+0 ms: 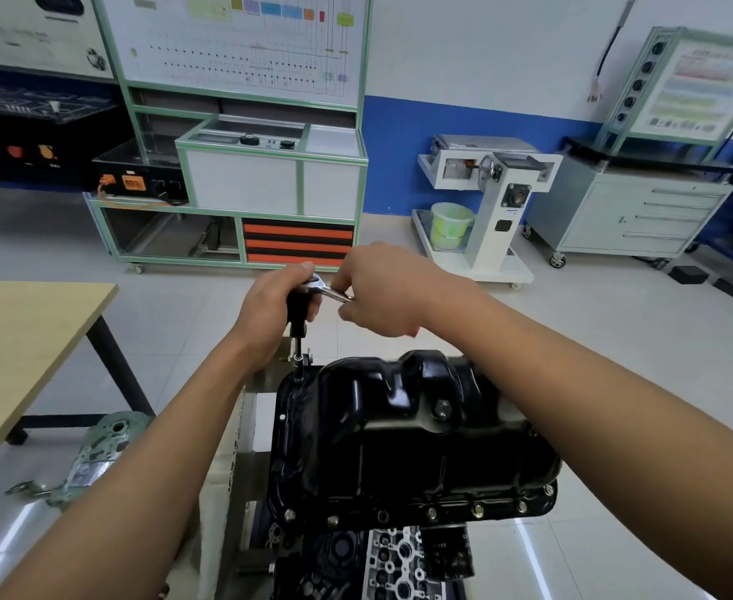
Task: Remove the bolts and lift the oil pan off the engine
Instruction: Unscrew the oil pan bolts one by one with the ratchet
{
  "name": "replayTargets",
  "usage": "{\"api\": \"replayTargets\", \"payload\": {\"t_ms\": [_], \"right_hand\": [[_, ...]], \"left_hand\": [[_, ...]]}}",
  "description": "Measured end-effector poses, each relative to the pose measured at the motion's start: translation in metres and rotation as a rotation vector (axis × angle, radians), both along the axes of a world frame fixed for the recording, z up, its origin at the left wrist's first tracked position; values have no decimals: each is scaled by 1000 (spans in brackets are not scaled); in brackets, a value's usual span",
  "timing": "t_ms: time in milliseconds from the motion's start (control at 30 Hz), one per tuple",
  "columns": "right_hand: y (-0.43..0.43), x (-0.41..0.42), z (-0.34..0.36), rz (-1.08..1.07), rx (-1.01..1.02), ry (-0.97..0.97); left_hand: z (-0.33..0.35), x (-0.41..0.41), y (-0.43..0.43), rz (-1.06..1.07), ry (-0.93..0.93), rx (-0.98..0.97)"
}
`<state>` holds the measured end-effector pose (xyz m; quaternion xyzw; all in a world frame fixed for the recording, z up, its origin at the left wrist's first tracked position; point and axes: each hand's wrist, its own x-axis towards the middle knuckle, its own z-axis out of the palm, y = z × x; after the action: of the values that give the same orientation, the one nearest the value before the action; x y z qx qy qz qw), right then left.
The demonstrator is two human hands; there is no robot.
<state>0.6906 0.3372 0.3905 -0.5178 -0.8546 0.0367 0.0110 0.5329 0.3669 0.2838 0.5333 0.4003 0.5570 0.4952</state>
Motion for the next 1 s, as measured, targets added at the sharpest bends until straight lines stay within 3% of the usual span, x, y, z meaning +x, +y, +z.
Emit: {"api": "replayTargets", "payload": {"t_ms": [100, 167, 433, 567, 700, 800, 1000], "right_hand": [[9, 1, -7, -15, 202, -121], [17, 0, -12, -2, 246, -104], [38, 10, -31, 255, 61, 115], [38, 12, -32, 226, 163, 107], [30, 13, -21, 84, 249, -48], [15, 16, -13, 66, 192, -84], [-8, 6, -9, 175, -111, 162]], "left_hand": [[-2, -3, 0, -100, 44, 5], [-3, -3, -1, -165, 96, 23], [0, 0, -5, -273, 111, 31], [0, 5, -5, -224, 91, -8], [0, 10, -3, -158, 98, -22], [0, 10, 0, -91, 54, -20], [4, 19, 0, 83, -13, -42]]}}
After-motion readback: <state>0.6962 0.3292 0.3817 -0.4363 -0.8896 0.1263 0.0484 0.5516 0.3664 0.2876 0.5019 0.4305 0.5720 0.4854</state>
